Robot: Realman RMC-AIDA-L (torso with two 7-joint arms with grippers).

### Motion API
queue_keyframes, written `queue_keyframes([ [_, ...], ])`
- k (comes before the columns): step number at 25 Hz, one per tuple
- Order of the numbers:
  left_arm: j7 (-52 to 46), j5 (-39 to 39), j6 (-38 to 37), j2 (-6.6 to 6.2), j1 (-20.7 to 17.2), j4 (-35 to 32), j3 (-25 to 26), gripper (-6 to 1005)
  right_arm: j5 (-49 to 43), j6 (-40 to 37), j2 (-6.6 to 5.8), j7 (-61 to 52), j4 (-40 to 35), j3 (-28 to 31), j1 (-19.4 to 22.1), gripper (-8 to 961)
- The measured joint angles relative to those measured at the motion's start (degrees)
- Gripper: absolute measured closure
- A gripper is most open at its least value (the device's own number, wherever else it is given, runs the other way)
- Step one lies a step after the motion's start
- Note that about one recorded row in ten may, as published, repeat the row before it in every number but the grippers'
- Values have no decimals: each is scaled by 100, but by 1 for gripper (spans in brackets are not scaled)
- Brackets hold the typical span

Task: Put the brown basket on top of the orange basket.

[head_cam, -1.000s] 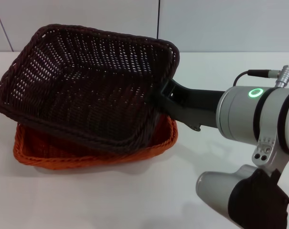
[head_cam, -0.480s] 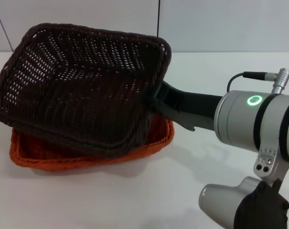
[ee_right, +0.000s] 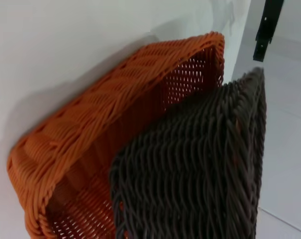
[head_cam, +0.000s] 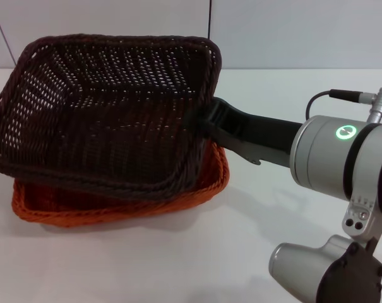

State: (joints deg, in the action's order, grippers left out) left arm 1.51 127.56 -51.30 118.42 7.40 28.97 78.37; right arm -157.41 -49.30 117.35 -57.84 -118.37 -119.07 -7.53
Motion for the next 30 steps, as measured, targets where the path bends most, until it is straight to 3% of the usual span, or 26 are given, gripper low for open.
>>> queue_keyframes([
  [14,7,33,90,-33,3,0,-9,202,-18,625,144,-64,94,42,724,659],
  [23,44,55,184,-39,138,-35,-6,202,-322,764,157,-186,99,47,1237,621],
  [30,333,58,224,-37,247,-4,-5,202,-364,1538,204,-316,447,195,1770,365],
])
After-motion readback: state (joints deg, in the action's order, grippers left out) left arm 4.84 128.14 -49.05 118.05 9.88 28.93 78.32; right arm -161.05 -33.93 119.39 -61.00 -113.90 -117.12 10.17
